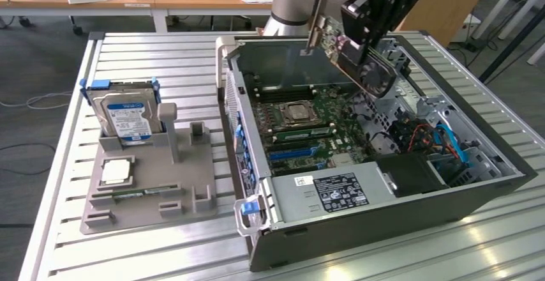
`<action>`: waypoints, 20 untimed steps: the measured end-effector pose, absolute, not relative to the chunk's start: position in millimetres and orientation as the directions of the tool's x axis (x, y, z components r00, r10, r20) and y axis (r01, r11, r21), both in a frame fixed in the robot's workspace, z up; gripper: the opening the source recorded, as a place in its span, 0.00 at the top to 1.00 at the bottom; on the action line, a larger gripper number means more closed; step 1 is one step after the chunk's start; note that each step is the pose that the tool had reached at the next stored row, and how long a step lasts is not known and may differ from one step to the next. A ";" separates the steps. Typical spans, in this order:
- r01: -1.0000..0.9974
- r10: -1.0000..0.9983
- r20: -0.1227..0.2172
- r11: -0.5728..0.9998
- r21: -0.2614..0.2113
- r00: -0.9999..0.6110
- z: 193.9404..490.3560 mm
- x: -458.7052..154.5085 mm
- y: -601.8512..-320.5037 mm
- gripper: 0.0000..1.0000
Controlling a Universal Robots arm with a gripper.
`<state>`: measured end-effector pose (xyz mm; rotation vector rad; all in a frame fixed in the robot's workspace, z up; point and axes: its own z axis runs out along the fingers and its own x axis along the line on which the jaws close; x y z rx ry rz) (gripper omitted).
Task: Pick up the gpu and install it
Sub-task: 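Insert the gpu into the slot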
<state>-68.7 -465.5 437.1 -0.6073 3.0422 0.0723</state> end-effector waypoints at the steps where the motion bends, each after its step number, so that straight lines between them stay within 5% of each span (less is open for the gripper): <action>1: -0.397 -0.395 -0.047 0.917 0.038 -0.918 437.0 -68.7 -465.5 0.73; 20: -0.620 -0.618 -0.047 0.784 0.038 -0.785 436.8 -68.7 -465.5 0.73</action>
